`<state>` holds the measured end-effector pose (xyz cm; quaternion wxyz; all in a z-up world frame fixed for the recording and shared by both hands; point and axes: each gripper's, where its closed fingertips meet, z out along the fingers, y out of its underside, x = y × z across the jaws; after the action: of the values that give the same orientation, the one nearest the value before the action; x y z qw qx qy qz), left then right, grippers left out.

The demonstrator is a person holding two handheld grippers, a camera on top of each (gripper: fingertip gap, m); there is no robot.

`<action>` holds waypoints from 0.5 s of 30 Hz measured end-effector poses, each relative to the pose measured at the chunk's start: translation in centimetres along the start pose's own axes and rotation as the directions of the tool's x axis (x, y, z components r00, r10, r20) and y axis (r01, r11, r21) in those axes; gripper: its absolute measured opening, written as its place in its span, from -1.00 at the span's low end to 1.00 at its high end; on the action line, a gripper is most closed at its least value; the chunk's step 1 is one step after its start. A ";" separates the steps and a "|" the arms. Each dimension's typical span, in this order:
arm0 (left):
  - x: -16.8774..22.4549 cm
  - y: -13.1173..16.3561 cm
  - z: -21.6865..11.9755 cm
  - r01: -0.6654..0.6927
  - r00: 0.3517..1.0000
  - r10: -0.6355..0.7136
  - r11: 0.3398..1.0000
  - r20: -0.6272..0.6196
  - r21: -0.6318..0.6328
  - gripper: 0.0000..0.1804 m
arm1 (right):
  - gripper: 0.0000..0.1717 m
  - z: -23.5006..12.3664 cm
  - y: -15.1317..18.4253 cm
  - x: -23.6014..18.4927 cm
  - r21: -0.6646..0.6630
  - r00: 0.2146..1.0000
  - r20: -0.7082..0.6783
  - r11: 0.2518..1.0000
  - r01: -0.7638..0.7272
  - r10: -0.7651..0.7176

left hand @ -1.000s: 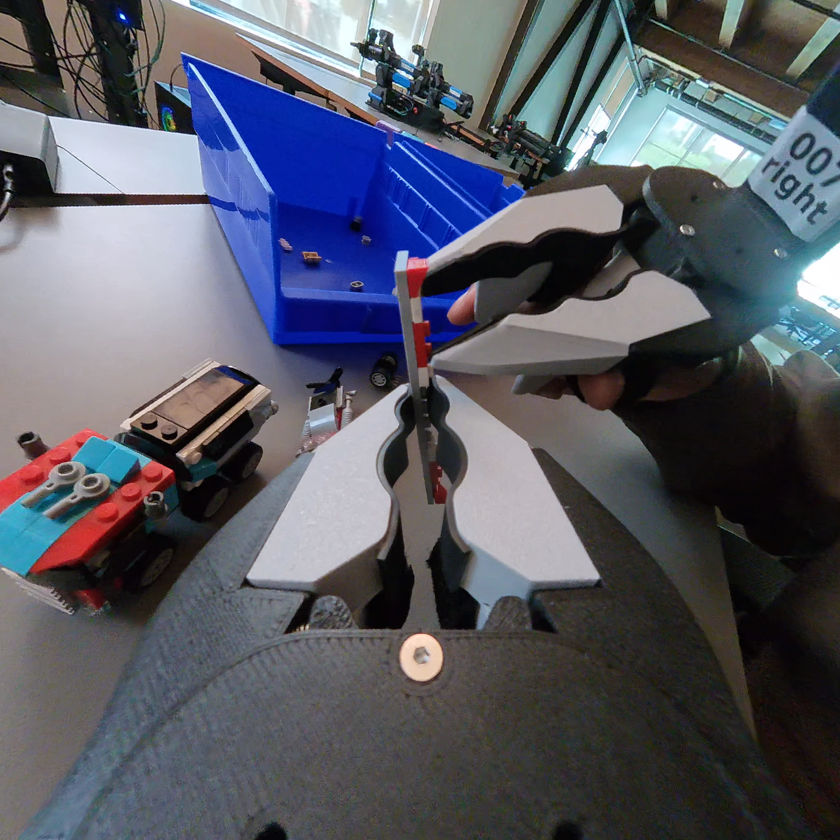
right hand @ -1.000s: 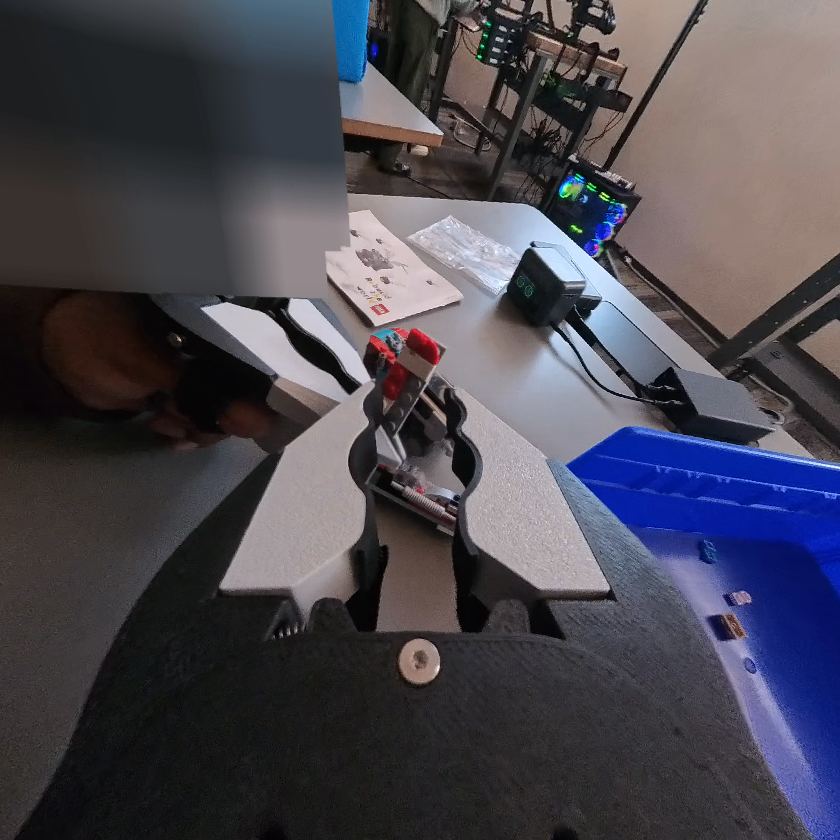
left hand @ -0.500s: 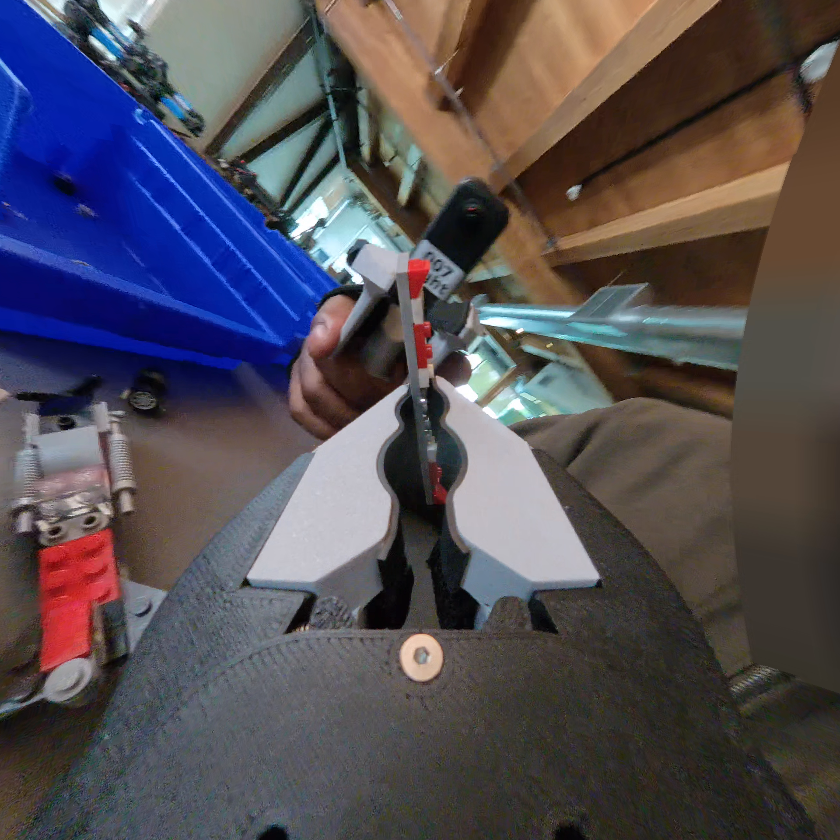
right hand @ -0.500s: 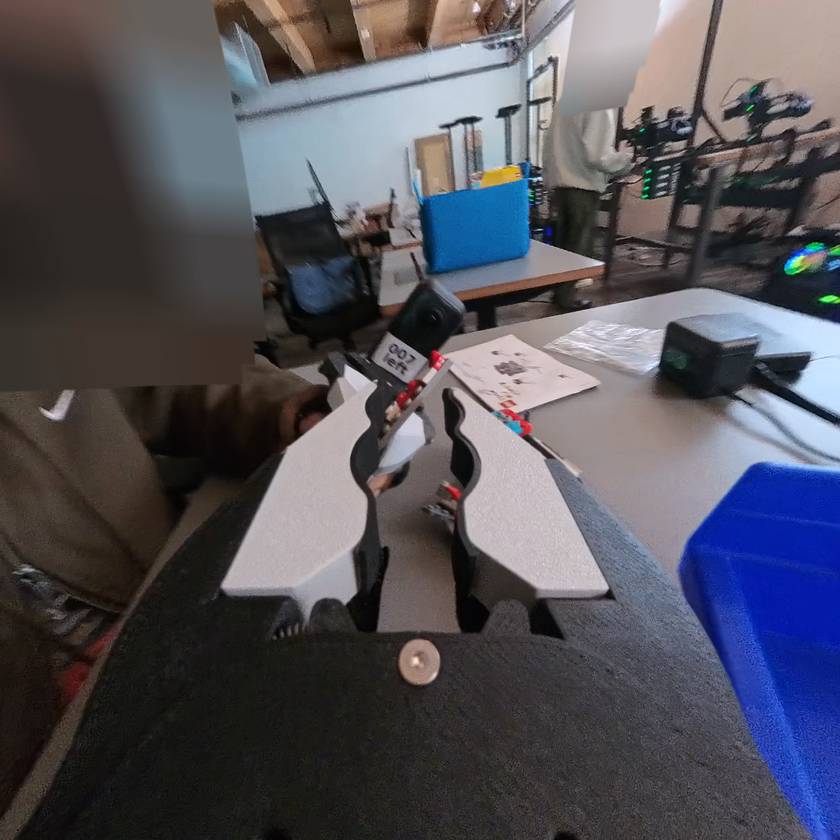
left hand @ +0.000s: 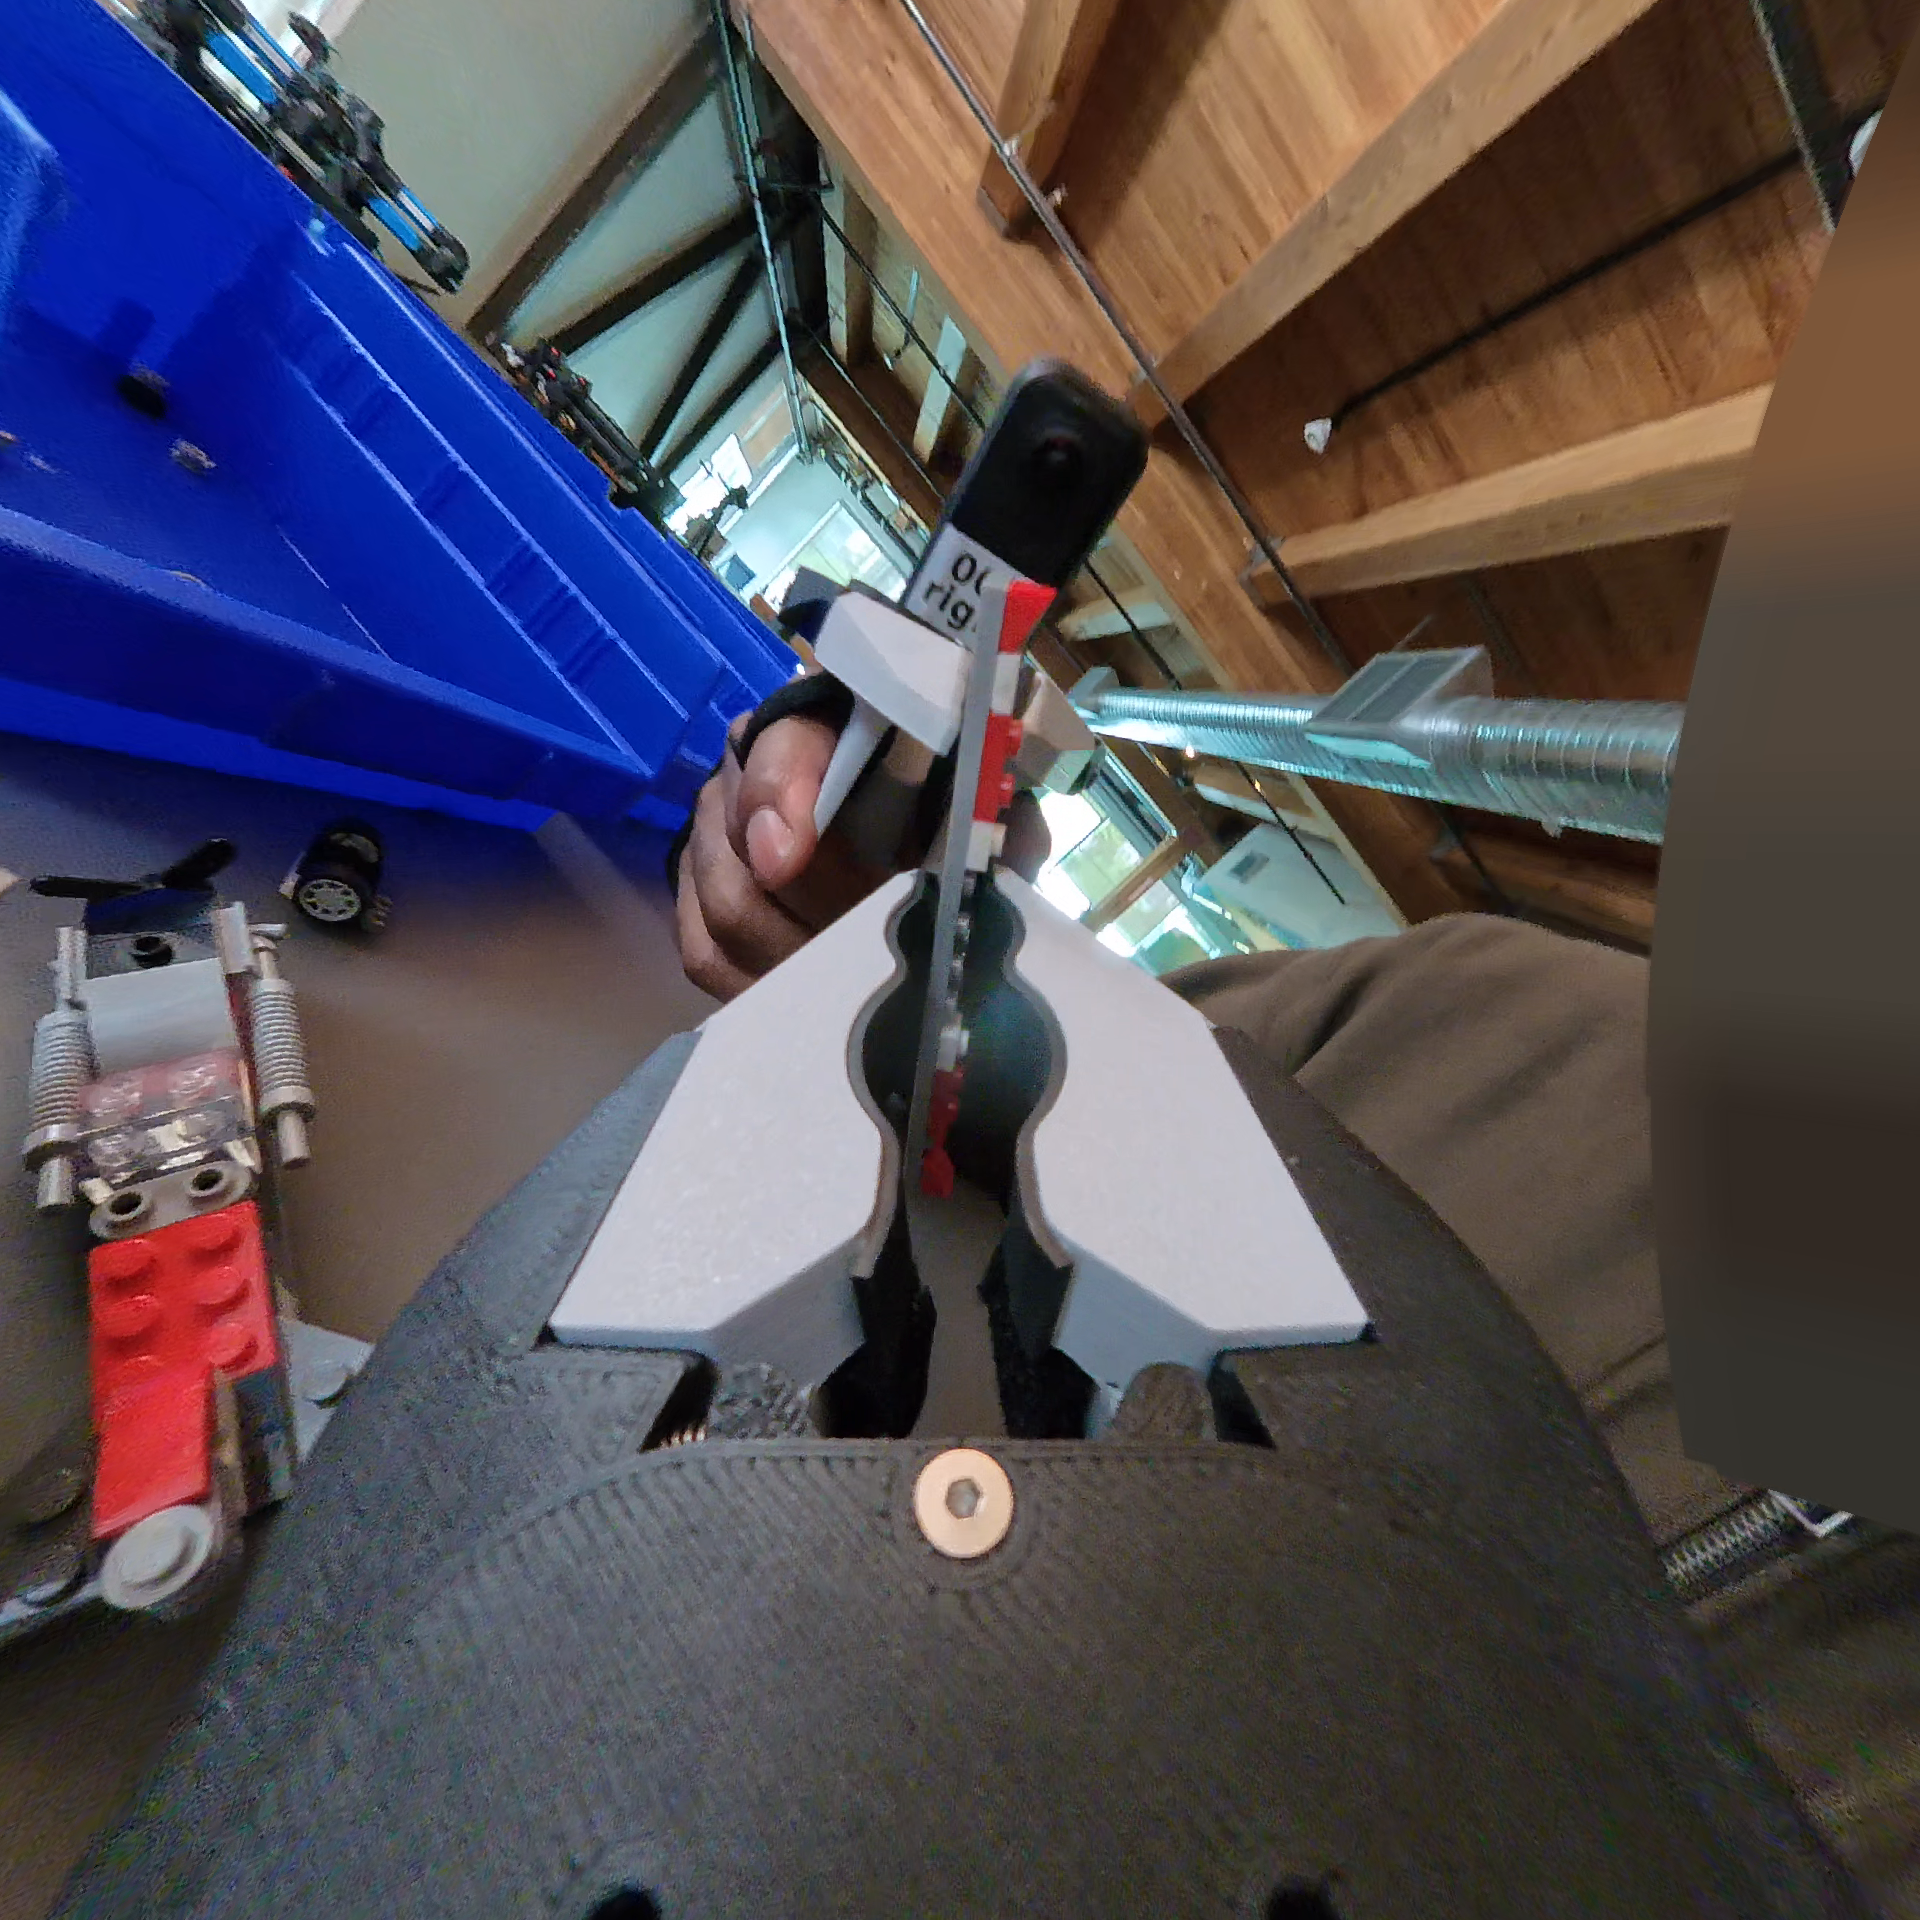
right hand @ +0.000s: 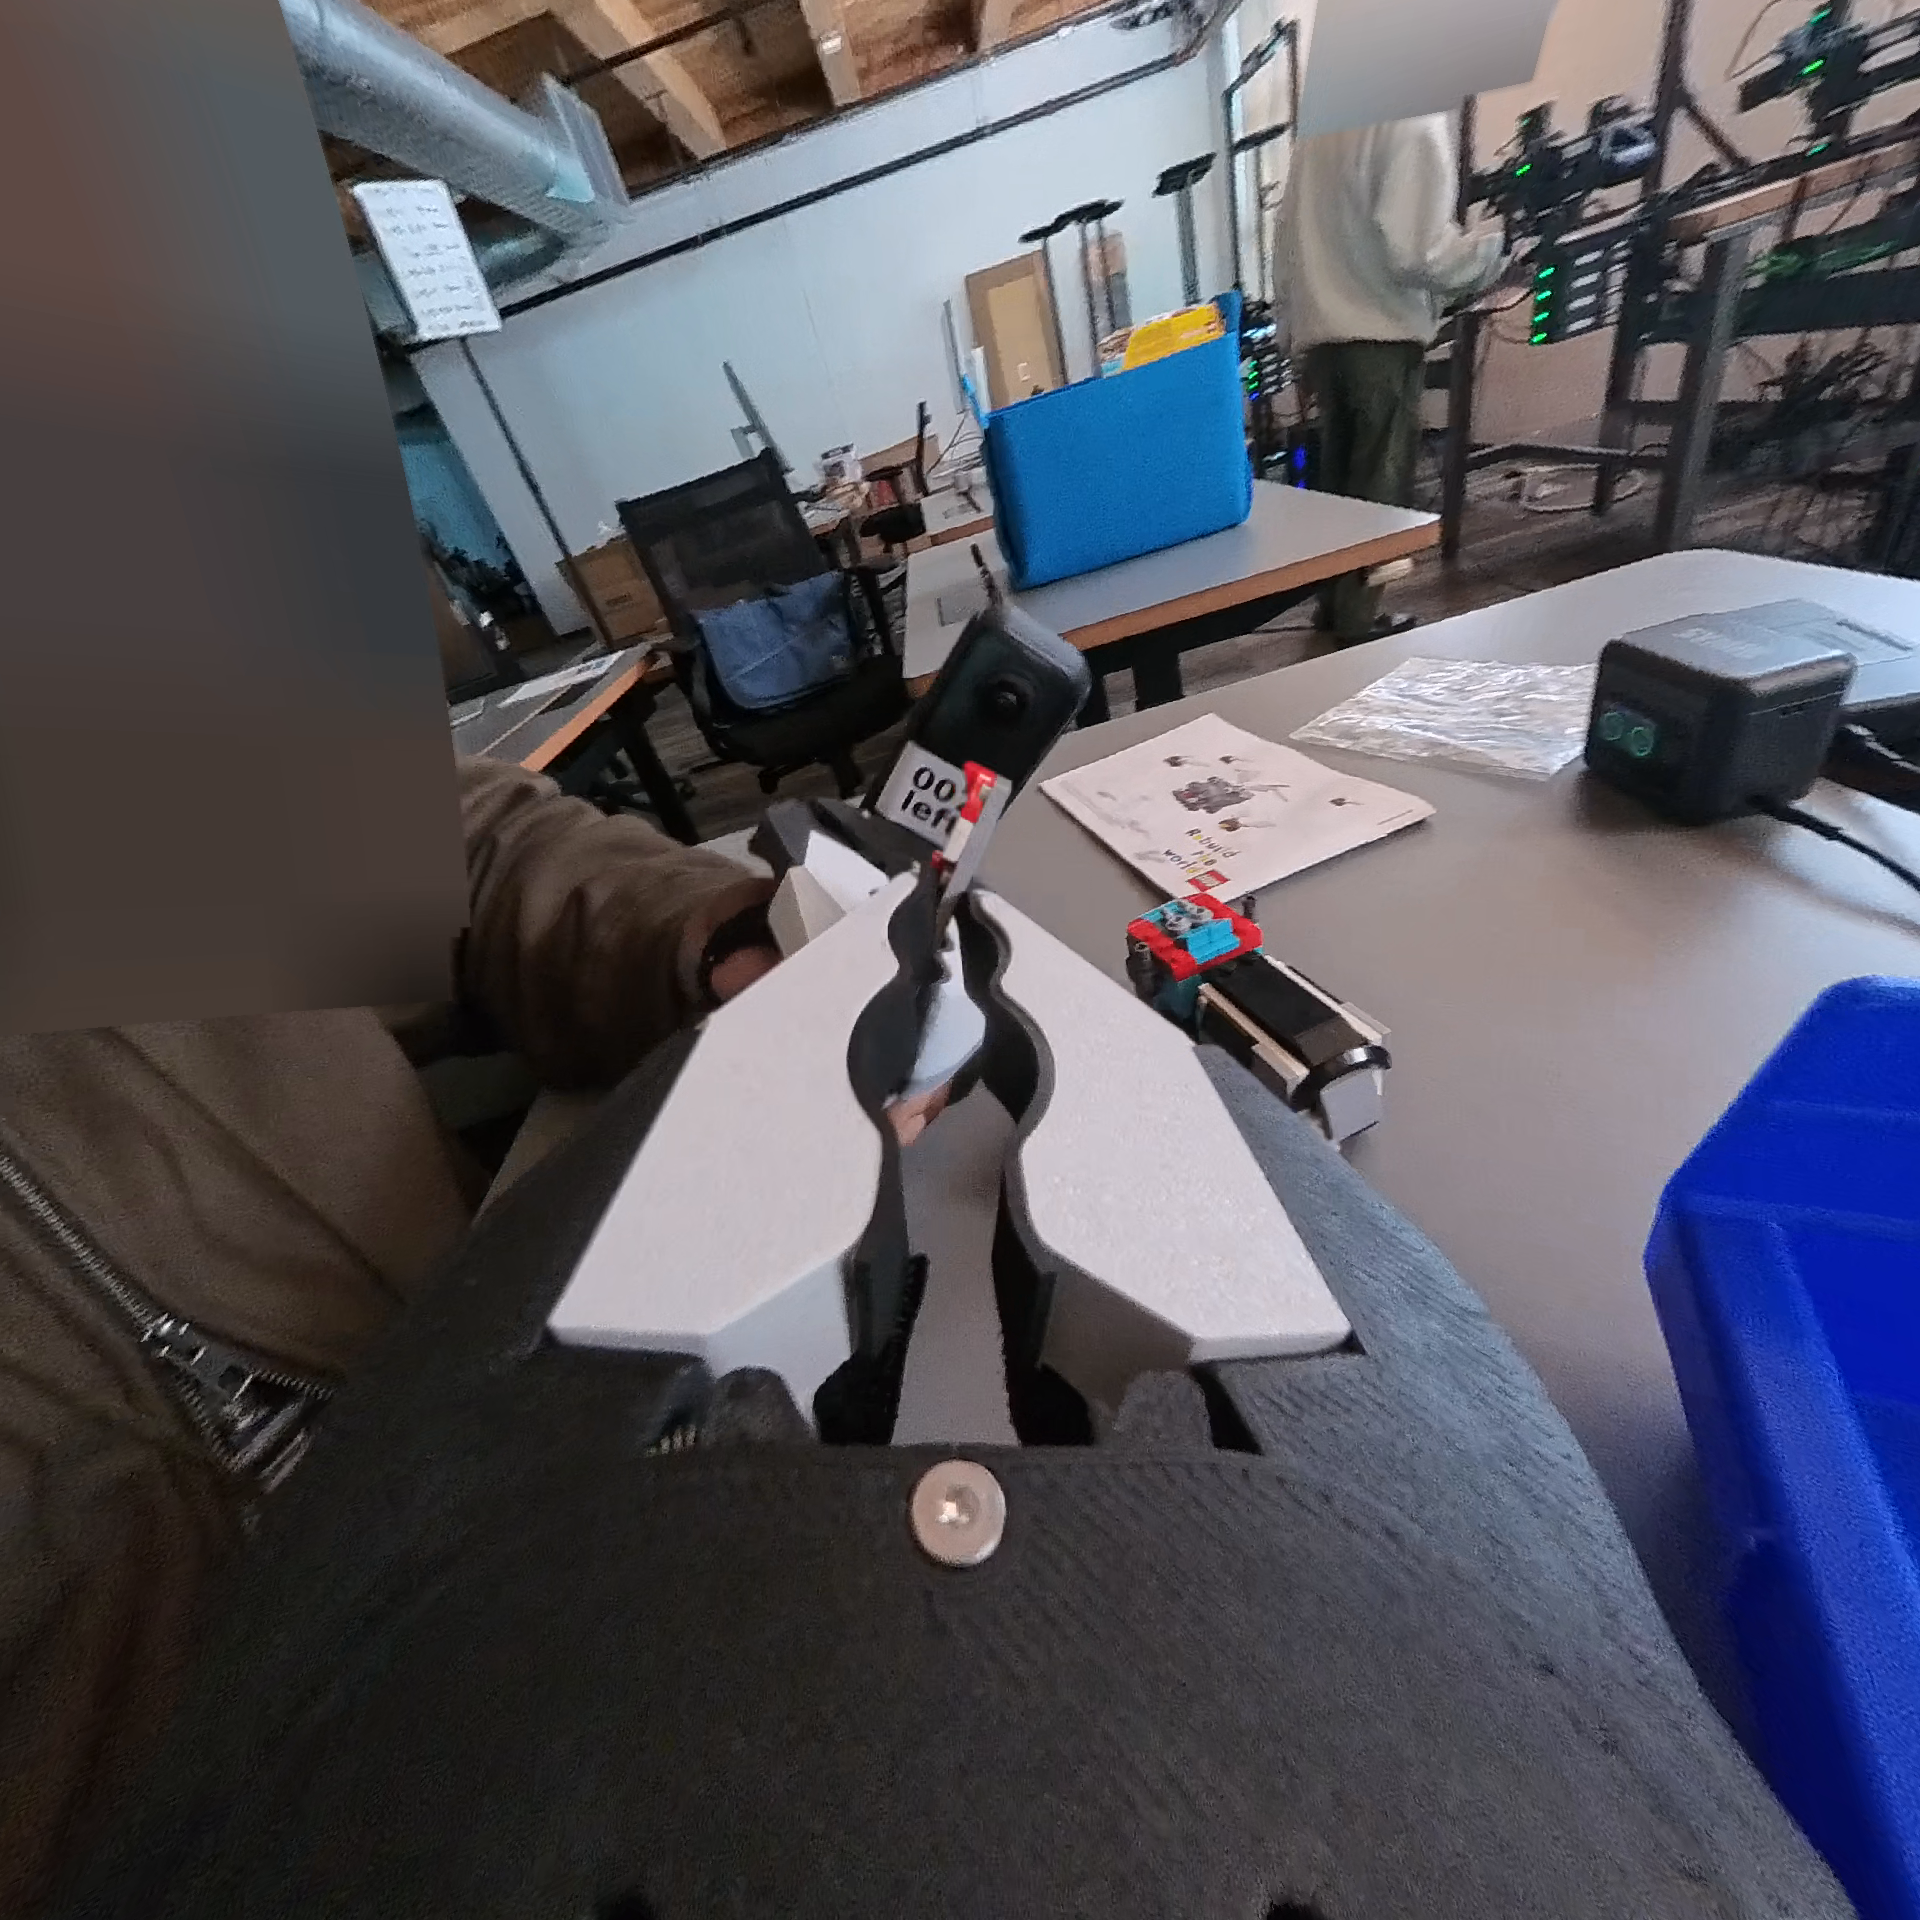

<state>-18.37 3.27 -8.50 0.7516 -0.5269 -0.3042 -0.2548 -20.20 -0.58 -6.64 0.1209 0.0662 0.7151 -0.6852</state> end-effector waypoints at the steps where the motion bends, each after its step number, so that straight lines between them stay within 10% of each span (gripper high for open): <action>1: -0.2 -0.3 -0.1 0.010 1.000 -0.010 1.000 0.006 0.020 -0.89 | -0.96 0.0 -0.2 0.3 0.020 1.000 -0.020 1.000 -0.006 0.006; 15: -0.1 -1.1 -0.7 -0.062 0.997 0.062 0.998 0.040 0.007 -0.90 | -0.88 -1.7 -2.8 2.1 0.192 0.990 -0.144 0.981 0.034 -0.006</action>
<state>-19.09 2.23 -8.06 0.7553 -0.5378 -0.3034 -0.2197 -23.10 0.82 -4.48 0.0555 0.1195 0.6525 -0.7463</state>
